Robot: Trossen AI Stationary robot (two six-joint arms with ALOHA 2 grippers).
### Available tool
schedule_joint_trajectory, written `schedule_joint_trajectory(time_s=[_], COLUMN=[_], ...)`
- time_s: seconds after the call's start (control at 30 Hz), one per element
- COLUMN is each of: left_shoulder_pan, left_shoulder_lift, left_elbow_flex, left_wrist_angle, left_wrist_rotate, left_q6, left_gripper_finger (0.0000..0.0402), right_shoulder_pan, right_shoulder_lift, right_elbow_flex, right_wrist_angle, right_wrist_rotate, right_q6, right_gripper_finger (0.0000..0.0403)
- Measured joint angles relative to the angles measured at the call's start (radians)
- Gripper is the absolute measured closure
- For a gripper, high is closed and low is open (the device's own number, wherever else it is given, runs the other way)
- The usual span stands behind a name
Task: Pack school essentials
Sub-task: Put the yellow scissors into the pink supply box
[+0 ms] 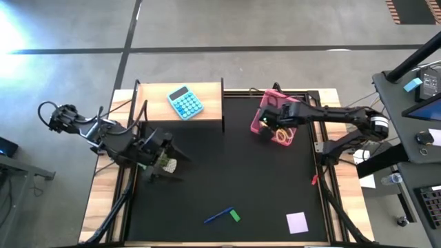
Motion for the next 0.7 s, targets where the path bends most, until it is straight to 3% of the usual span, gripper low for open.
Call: schedule_joint_trajectory(time_s=[0.27,0.7], left_shoulder_pan=[0.001,0.062], left_shoulder_lift=[-0.040,-0.050], left_elbow_flex=[-0.013,-0.010], left_wrist_angle=[-0.027,-0.012], left_wrist_rotate=[-0.001,-0.016], left_q6=[0.036,0.051], left_gripper_finger=[0.0022,0.0022], right_shoulder_pan=[-0.119,-0.214], right_shoulder_lift=[0.009,0.064], right_elbow_flex=[-0.093,-0.091], right_wrist_angle=[0.015,0.159], right_wrist_rotate=[0.001,0.043], right_q6=[0.086,-0.023], right_gripper_finger=[0.0348,0.0348])
